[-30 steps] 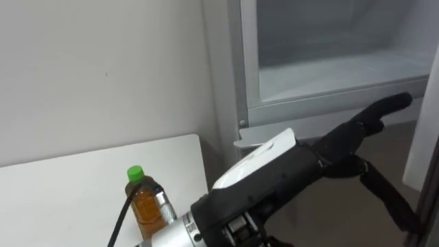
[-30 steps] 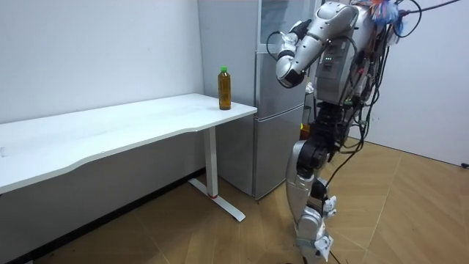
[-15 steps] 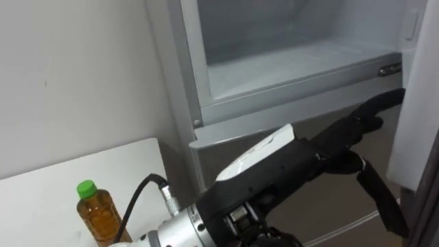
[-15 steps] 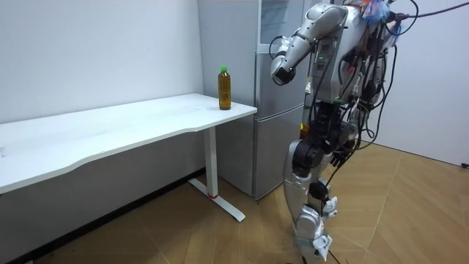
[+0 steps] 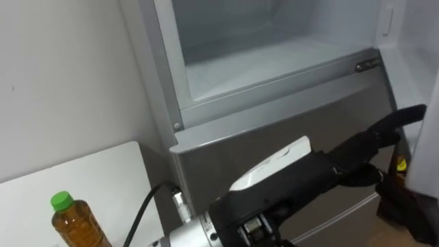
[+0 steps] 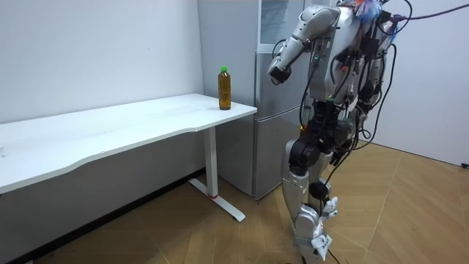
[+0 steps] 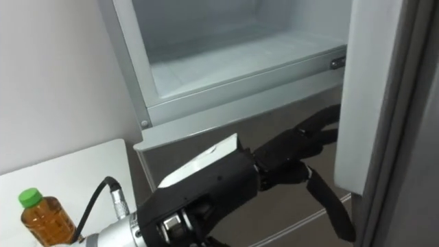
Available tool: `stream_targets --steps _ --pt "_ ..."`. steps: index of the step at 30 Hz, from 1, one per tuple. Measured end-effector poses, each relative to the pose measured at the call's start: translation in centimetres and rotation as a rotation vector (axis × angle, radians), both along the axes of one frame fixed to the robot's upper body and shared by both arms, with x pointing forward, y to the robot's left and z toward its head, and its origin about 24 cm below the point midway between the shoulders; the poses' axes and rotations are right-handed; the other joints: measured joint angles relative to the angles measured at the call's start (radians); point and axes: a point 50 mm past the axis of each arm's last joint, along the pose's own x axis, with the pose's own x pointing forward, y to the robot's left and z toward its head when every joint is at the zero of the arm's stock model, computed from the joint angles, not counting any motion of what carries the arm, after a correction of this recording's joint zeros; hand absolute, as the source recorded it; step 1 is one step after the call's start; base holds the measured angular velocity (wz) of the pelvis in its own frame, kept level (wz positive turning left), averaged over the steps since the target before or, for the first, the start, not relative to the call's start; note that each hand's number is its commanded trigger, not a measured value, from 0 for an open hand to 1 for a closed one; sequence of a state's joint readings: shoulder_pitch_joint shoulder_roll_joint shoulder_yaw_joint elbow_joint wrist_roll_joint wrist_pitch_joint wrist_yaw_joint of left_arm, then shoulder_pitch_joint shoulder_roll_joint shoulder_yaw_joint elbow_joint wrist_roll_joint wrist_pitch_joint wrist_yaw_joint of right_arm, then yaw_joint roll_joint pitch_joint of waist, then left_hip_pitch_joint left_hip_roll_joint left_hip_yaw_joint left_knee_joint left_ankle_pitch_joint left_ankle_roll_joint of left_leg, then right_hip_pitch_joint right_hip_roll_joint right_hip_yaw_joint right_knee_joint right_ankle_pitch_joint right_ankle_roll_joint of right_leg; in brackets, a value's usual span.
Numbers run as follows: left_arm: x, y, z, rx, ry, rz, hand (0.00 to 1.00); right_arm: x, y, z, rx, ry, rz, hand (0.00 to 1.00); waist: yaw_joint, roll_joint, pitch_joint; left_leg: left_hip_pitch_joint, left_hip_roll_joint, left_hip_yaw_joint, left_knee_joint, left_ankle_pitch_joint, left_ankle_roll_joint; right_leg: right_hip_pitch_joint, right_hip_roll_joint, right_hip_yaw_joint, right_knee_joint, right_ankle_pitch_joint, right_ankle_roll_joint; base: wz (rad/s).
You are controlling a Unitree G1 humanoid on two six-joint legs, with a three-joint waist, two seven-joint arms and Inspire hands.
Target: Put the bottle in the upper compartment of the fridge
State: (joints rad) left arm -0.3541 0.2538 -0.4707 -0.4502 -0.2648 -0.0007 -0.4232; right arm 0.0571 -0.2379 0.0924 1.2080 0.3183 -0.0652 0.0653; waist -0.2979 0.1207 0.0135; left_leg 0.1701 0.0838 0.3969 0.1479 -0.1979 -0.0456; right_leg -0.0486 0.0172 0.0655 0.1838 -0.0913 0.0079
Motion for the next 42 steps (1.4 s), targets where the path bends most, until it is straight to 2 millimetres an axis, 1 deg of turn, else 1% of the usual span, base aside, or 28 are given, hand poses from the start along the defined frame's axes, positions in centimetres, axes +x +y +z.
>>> stream_targets --steps 1,2,4,7,10,12,15,21,24,29,31,33,35,37,39,42 --pt "0.0 -0.1 0.0 -0.002 0.003 -0.001 0.00 0.0 0.0 0.0 0.001 -0.002 -0.007 0.00 -0.003 0.000 0.0002 0.001 0.001 0.012 0.000 0.000 0.000 -0.001 0.001 0.004 0.000 0.000 -0.001 -0.18" --pt "0.1 -0.1 -0.1 -0.004 0.009 0.000 0.00 -0.1 -0.1 0.0 0.003 -0.004 -0.023 0.00 -0.013 -0.001 0.0007 0.002 0.002 0.025 0.000 0.000 0.000 -0.004 0.003 0.010 0.000 0.001 -0.001 -0.18" --pt "0.2 -0.2 -0.3 0.002 0.017 0.004 0.00 -0.3 -0.2 0.0 0.001 -0.003 -0.042 0.00 -0.030 -0.002 0.0014 0.001 0.003 0.030 0.002 0.000 0.000 -0.006 0.004 0.013 0.000 0.001 -0.002 -0.12" --pt "0.5 -0.2 -0.5 0.020 0.011 0.021 0.00 -1.3 -0.5 -0.1 -0.008 0.024 -0.072 0.00 -0.052 -0.001 0.0015 -0.005 0.008 0.042 0.004 0.000 -0.001 -0.020 0.010 0.018 0.001 0.000 -0.005 -0.10" --pt "0.5 -0.2 -0.3 0.028 -0.008 0.032 0.00 -2.0 -0.7 -0.2 -0.020 0.051 -0.081 0.00 -0.053 0.002 0.0033 -0.007 0.012 0.054 0.006 0.000 -0.001 -0.025 0.017 0.028 0.003 0.003 -0.010 -0.12" --pt "0.7 -0.3 -0.2 0.032 -0.012 0.033 0.00 -2.0 -0.7 -0.2 -0.020 0.053 -0.082 0.00 -0.054 0.004 0.0038 -0.007 0.015 0.064 0.015 0.000 -0.001 -0.024 0.019 0.031 0.004 0.004 -0.012 -0.07" --pt "0.8 -0.5 -0.2 0.030 -0.010 0.033 0.00 -1.7 -0.7 -0.2 -0.019 0.045 -0.082 0.00 -0.053 0.009 0.0043 -0.008 0.020 0.067 0.020 0.000 -0.001 -0.023 0.022 0.032 0.004 0.006 -0.016 -0.04" --pt "0.9 -0.7 -0.7 0.044 0.008 0.029 0.00 -0.7 -0.7 0.0 -0.020 0.022 -0.077 0.00 -0.052 0.022 0.0083 -0.009 0.028 0.066 0.021 0.000 -0.001 -0.024 0.029 0.028 0.007 0.006 -0.021 0.04" --pt "1.0 -0.7 -0.9 0.047 0.017 0.032 0.00 -0.3 -0.7 0.0 -0.024 0.011 -0.082 0.00 -0.053 0.023 0.0079 -0.009 0.030 0.066 0.021 0.000 -0.001 -0.025 0.032 0.028 0.009 0.006 -0.022 0.00" --pt "1.0 -0.8 -0.9 0.053 0.021 0.020 0.00 -0.2 -0.6 0.0 -0.012 0.000 -0.113 0.00 -0.051 0.023 0.0076 -0.015 0.030 0.070 0.023 -0.001 -0.002 -0.042 0.032 0.030 0.022 0.006 -0.023 -0.03" --pt "1.0 -0.9 -0.9 0.053 0.023 0.012 0.00 -0.4 -0.7 0.0 -0.004 -0.003 -0.141 0.00 -0.055 0.023 0.0077 -0.021 0.031 0.070 0.026 -0.002 -0.003 -0.046 0.032 0.030 0.022 0.007 -0.023 0.02" --pt "0.9 -1.1 -0.9 0.045 0.026 0.007 0.00 -0.5 -0.7 0.0 -0.005 -0.003 -0.164 0.00 -0.058 0.026 0.0060 -0.025 0.031 0.070 0.026 -0.002 -0.003 -0.058 0.033 0.032 0.025 0.007 -0.022 -0.04" --pt "1.0 -1.5 -1.0 0.053 0.029 -0.005 0.00 -0.8 -0.8 0.0 -0.007 0.002 -0.176 0.00 -0.059 0.026 0.0056 -0.026 0.031 0.070 0.026 -0.002 -0.004 -0.058 0.037 0.044 0.025 0.006 -0.019 -0.05" --pt "1.0 -1.6 -0.9 0.052 0.030 -0.009 0.00 -1.1 -0.9 -0.1 -0.008 0.006 -0.188 0.00 -0.063 0.031 0.0027 -0.028 0.032 0.070 0.026 -0.005 -0.007 -0.058 0.040 0.048 0.026 0.007 -0.017 -0.09" --pt "1.0 -1.8 -0.8 0.054 0.024 -0.014 0.00 -1.3 -0.9 -0.1 -0.015 0.012 -0.194 0.00 -0.070 0.035 0.0031 -0.027 0.033 0.070 0.026 -0.007 -0.011 -0.058 0.041 0.049 0.028 0.010 -0.022 -0.03" --pt "1.1 -2.1 -0.7 0.063 0.015 -0.025 0.00 -1.7 -1.0 -0.1 -0.032 0.024 -0.194 0.00 -0.073 0.037 0.0033 -0.023 0.031 0.070 0.025 -0.008 -0.012 -0.062 0.042 0.057 0.039 0.008 -0.023 -0.04"
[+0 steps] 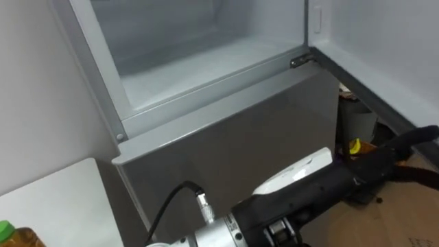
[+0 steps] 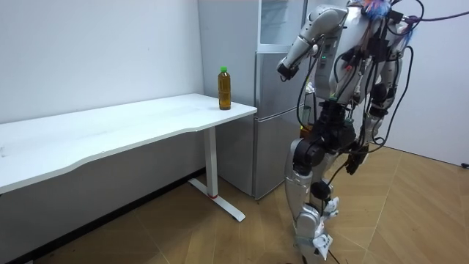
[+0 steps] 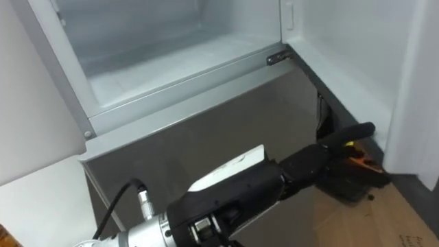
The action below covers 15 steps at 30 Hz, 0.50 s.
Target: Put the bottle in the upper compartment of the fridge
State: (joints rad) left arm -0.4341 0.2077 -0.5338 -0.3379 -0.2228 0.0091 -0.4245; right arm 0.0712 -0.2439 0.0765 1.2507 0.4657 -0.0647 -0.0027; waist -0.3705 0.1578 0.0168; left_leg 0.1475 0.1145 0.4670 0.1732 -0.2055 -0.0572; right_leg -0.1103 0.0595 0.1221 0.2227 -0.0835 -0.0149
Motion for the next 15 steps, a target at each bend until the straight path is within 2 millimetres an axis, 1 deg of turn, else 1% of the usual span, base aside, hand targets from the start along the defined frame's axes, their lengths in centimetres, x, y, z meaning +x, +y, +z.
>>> stream_targets --steps 4,8,10,11,12,13,14,15 --pt "0.15 -0.04 -0.06 0.011 -0.007 0.010 0.00 0.00 -0.07 0.02 -0.013 0.007 0.012 0.00 0.009 0.003 -0.0015 -0.006 0.000 0.000 -0.005 0.000 0.000 -0.011 0.003 0.005 0.003 0.003 0.002 -0.10" --pt "0.24 0.03 -0.11 0.017 -0.012 0.024 0.00 0.00 -0.50 0.17 -0.037 0.016 0.025 0.00 0.024 0.007 -0.0020 -0.013 -0.001 -0.002 -0.004 0.000 0.000 -0.015 0.002 0.004 0.009 0.007 0.002 0.07" --pt "0.27 0.04 -0.13 0.018 -0.010 0.026 0.00 0.23 -0.42 0.18 -0.041 0.015 0.038 0.00 0.028 0.007 -0.0016 -0.017 -0.001 -0.006 -0.004 0.000 0.000 -0.017 -0.003 -0.009 0.014 0.007 0.002 0.19" --pt "0.30 0.05 -0.18 0.021 -0.007 0.027 0.00 0.35 -0.35 0.19 -0.041 0.011 0.049 0.00 0.032 0.007 -0.0015 -0.020 0.000 -0.017 -0.006 0.000 0.000 -0.017 -0.007 -0.027 0.014 0.007 0.002 0.29" --pt "0.29 0.03 -0.17 0.021 -0.008 0.027 0.00 0.49 -0.22 0.19 -0.041 0.009 0.063 0.00 0.043 0.009 -0.0008 -0.023 0.002 -0.036 -0.011 -0.006 -0.005 -0.017 -0.008 -0.046 0.014 0.006 0.003 0.40" --pt "0.29 0.01 -0.20 0.026 -0.013 0.032 0.00 0.61 -0.02 0.14 -0.038 0.008 0.073 0.00 0.051 0.008 0.0000 -0.030 0.003 -0.060 -0.010 -0.012 -0.005 -0.015 -0.009 -0.062 0.014 0.008 0.004 0.36" --pt "0.30 0.02 -0.22 0.028 -0.015 0.034 0.00 0.73 0.04 0.14 -0.037 0.005 0.076 0.00 0.057 0.006 0.0014 -0.035 0.003 -0.069 -0.009 -0.013 -0.005 -0.013 -0.013 -0.071 0.013 0.009 0.004 0.35" --pt "0.34 0.04 -0.30 0.031 -0.012 0.035 0.00 0.92 0.06 0.16 -0.037 0.001 0.078 0.00 0.069 0.007 0.0011 -0.043 0.002 -0.083 -0.005 -0.014 -0.003 -0.011 -0.018 -0.087 0.012 0.009 0.004 0.29"
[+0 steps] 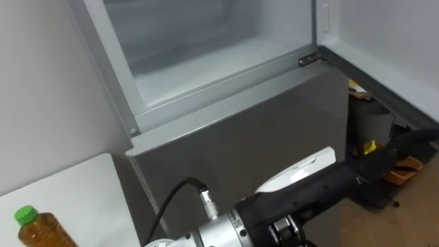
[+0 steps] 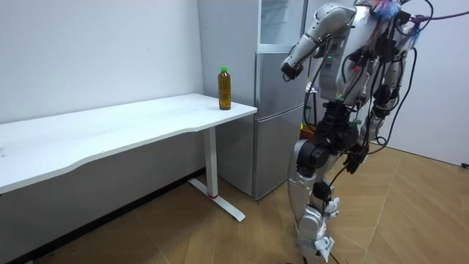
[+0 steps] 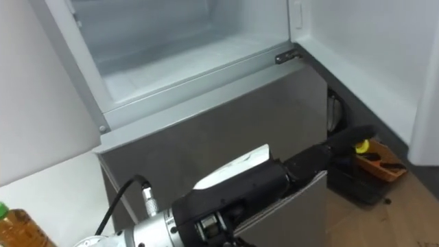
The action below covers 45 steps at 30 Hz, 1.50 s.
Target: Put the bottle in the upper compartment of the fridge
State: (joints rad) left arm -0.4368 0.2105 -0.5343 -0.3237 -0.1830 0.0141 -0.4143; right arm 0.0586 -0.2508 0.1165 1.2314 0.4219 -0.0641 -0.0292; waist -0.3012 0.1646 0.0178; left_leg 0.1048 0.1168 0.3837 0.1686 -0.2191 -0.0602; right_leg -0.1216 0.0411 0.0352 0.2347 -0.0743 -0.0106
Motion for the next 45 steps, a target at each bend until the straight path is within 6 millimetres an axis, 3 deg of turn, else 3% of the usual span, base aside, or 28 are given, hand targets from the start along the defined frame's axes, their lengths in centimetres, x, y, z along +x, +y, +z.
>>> stream_targets --steps 4,6,8,14,19,22,25,27,29,31,33,36,40,45 --pt "0.0 0.1 -0.3 0.006 0.011 0.005 0.00 0.6 0.4 0.0 0.006 -0.012 0.007 0.00 0.014 0.001 -0.0008 -0.019 -0.005 -0.057 0.003 0.006 0.004 0.010 -0.009 -0.033 -0.011 0.002 -0.001 0.36" --pt "0.0 0.2 -0.7 0.022 0.011 0.015 0.00 0.9 0.9 -0.1 0.013 -0.013 0.025 0.00 0.013 -0.001 0.0008 -0.029 -0.008 -0.099 0.011 0.007 0.005 0.020 -0.020 -0.073 -0.011 -0.002 -0.009 0.41" --pt "-0.1 0.2 -1.0 0.031 0.012 0.021 0.00 0.9 1.1 -0.2 0.016 -0.008 0.028 0.00 0.019 -0.004 0.0020 -0.030 -0.011 -0.119 0.014 0.007 0.005 0.020 -0.023 -0.081 0.005 -0.014 -0.013 0.31" --pt "-0.8 0.8 -3.6 0.068 0.102 0.058 0.00 0.9 2.1 -0.5 0.032 0.000 0.039 0.00 0.044 -0.040 0.0144 -0.044 -0.016 -0.176 0.035 0.018 0.003 0.021 -0.040 -0.128 0.029 -0.049 -0.012 0.31" --pt "-1.1 1.4 -5.7 0.156 0.161 0.116 0.00 1.0 2.7 -0.7 0.031 0.014 0.103 0.00 0.092 -0.077 0.0110 -0.066 -0.019 -0.216 0.037 0.020 0.002 0.021 -0.048 -0.165 0.022 -0.050 -0.016 0.20" --pt "-1.2 1.5 -6.3 0.178 0.170 0.134 0.00 1.0 2.6 -0.7 0.025 0.024 0.131 0.00 0.105 -0.084 0.0111 -0.066 -0.024 -0.239 0.037 0.020 0.002 0.034 -0.056 -0.191 0.019 -0.054 -0.016 0.24" --pt "-1.4 1.8 -7.4 0.202 0.200 0.155 0.00 0.9 2.6 -0.7 0.017 0.042 0.174 0.00 0.150 -0.094 0.0057 -0.067 -0.025 -0.247 0.037 0.020 0.002 0.036 -0.060 -0.204 0.021 -0.060 -0.017 0.10" --pt "-1.9 2.2 -8.9 0.244 0.238 0.187 0.00 0.9 2.6 -0.7 0.008 0.065 0.216 0.00 0.172 -0.107 0.0008 -0.074 -0.025 -0.262 0.039 0.020 0.002 0.038 -0.067 -0.231 0.026 -0.070 -0.019 0.25" --pt "-2.3 2.6 -9.9 0.267 0.273 0.205 0.00 1.1 2.6 -0.7 0.004 0.068 0.253 0.00 0.179 -0.121 0.0056 -0.081 -0.027 -0.282 0.044 0.020 0.001 0.036 -0.071 -0.245 0.032 -0.078 -0.018 0.35" --pt "-2.5 3.1 -10.9 0.297 0.308 0.229 0.00 1.1 2.8 -0.7 -0.002 0.075 0.282 0.00 0.200 -0.133 0.0013 -0.092 -0.028 -0.297 0.058 0.020 0.001 0.040 -0.074 -0.265 0.033 -0.085 -0.019 0.30" --pt "-2.4 3.3 -10.9 0.296 0.313 0.240 0.00 1.2 3.0 -0.7 0.002 0.072 0.281 0.00 0.203 -0.135 0.0004 -0.100 -0.027 -0.308 0.063 0.021 0.000 0.052 -0.075 -0.283 0.022 -0.088 -0.017 0.38" --pt "-2.3 3.5 -10.9 0.294 0.313 0.249 0.00 1.3 3.1 -0.8 0.006 0.069 0.283 0.00 0.234 -0.139 -0.0035 -0.100 -0.027 -0.310 0.066 0.021 -0.001 0.060 -0.076 -0.292 0.021 -0.089 -0.017 0.13" --pt "-1.9 4.1 -10.7 0.283 0.313 0.280 0.00 1.3 3.2 -0.8 0.015 0.068 0.290 0.00 0.255 -0.144 -0.0018 -0.101 -0.027 -0.321 0.065 0.022 -0.001 0.070 -0.080 -0.313 0.019 -0.091 -0.019 0.10" --pt "-2.1 7.4 -12.0 0.283 0.364 0.443 0.00 1.3 3.2 -0.8 0.043 0.060 0.287 0.00 0.284 -0.150 -0.0057 -0.095 -0.027 -0.322 0.063 0.023 -0.003 0.073 -0.080 -0.318 0.019 -0.097 -0.019 0.03"
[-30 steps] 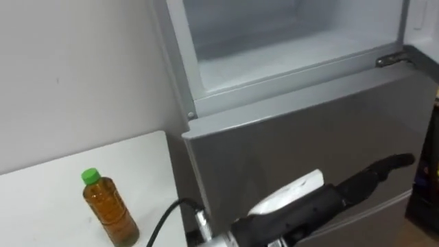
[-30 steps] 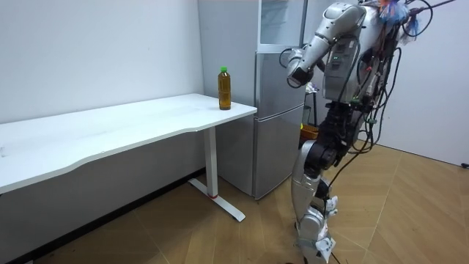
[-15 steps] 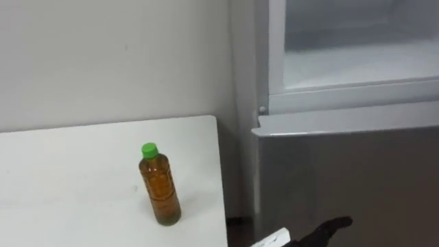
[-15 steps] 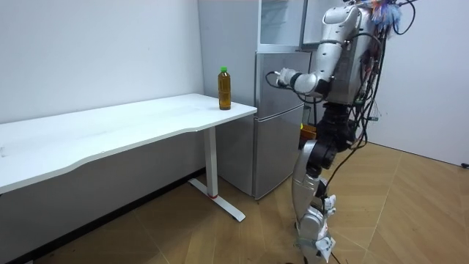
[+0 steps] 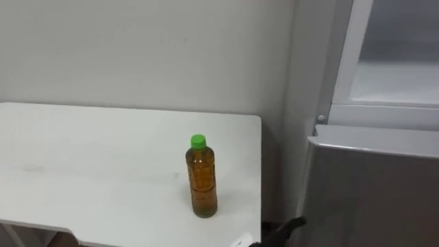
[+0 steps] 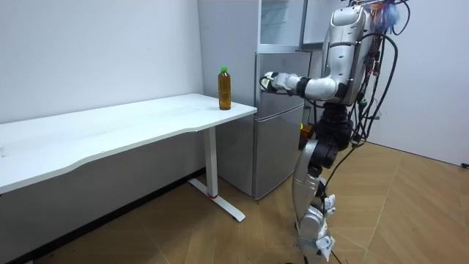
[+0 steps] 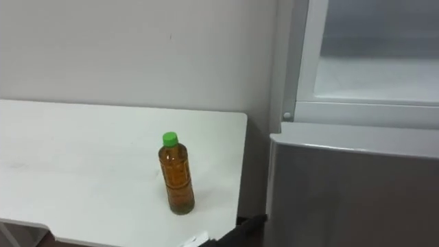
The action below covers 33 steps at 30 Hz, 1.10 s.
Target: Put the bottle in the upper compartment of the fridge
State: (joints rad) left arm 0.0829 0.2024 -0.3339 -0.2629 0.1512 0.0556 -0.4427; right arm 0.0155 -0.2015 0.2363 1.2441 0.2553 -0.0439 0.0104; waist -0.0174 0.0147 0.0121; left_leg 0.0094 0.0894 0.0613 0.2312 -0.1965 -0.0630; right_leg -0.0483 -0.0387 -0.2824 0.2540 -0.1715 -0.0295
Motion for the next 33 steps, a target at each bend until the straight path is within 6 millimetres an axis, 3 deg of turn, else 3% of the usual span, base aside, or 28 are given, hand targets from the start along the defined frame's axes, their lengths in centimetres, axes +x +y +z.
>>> stream_targets --steps 4,6,10,14,19,22,30,33 --pt "-1.3 2.5 -2.5 0.044 0.073 0.124 0.00 0.0 0.0 0.0 0.017 0.002 0.017 0.00 -0.001 -0.010 0.0016 0.021 -0.002 -0.011 -0.007 0.000 0.000 0.037 -0.002 -0.022 -0.016 -0.006 0.005 0.18" --pt "-2.2 3.5 -4.1 0.099 0.125 0.179 0.00 -0.2 0.1 0.0 0.028 -0.001 0.021 0.00 0.000 -0.013 -0.0065 0.029 -0.005 -0.011 -0.010 0.000 0.000 0.047 -0.004 -0.025 -0.017 -0.012 0.008 0.12" --pt "-3.2 5.0 -6.7 0.185 0.208 0.263 0.00 -0.3 0.1 0.0 0.040 -0.005 0.024 0.00 0.002 -0.022 -0.0040 0.047 -0.010 -0.008 -0.011 0.000 0.000 0.069 -0.010 -0.027 -0.016 -0.021 0.014 0.09" --pt "-4.3 6.6 -8.6 0.225 0.245 0.345 0.00 -0.6 -0.1 0.2 0.046 -0.048 0.006 0.00 0.012 -0.019 -0.0053 0.066 -0.013 -0.004 -0.032 0.000 0.000 0.071 -0.011 -0.017 -0.015 -0.021 0.017 -0.10" --pt "-8.0 8.6 -13.4 0.359 0.430 0.415 0.00 -2.2 -0.4 0.3 0.068 -0.075 -0.039 0.00 0.012 -0.016 -0.0081 0.072 -0.014 0.027 -0.036 0.000 0.000 0.067 -0.010 0.006 -0.017 -0.024 0.021 -0.12" --pt "-9.8 9.4 -15.5 0.395 0.520 0.461 0.00 -2.2 -0.4 0.4 0.068 -0.092 -0.042 0.00 -0.001 -0.012 -0.0093 0.075 -0.013 0.034 -0.038 0.000 0.000 0.066 -0.011 0.009 -0.016 -0.025 0.021 0.00" --pt "-12.9 11.4 -18.0 0.406 0.600 0.629 0.00 -2.9 -0.5 0.5 0.057 -0.123 -0.064 0.00 -0.005 -0.009 -0.0098 0.093 -0.012 0.064 -0.050 0.000 0.000 0.067 -0.006 0.037 -0.019 -0.025 0.022 -0.11" --pt "-14.1 12.1 -18.7 0.406 0.642 0.710 0.00 -3.6 -0.6 0.4 0.052 -0.114 -0.095 0.00 -0.001 -0.004 -0.0148 0.094 -0.011 0.066 -0.060 0.000 0.000 0.068 -0.001 0.039 -0.035 -0.017 0.024 -0.02"
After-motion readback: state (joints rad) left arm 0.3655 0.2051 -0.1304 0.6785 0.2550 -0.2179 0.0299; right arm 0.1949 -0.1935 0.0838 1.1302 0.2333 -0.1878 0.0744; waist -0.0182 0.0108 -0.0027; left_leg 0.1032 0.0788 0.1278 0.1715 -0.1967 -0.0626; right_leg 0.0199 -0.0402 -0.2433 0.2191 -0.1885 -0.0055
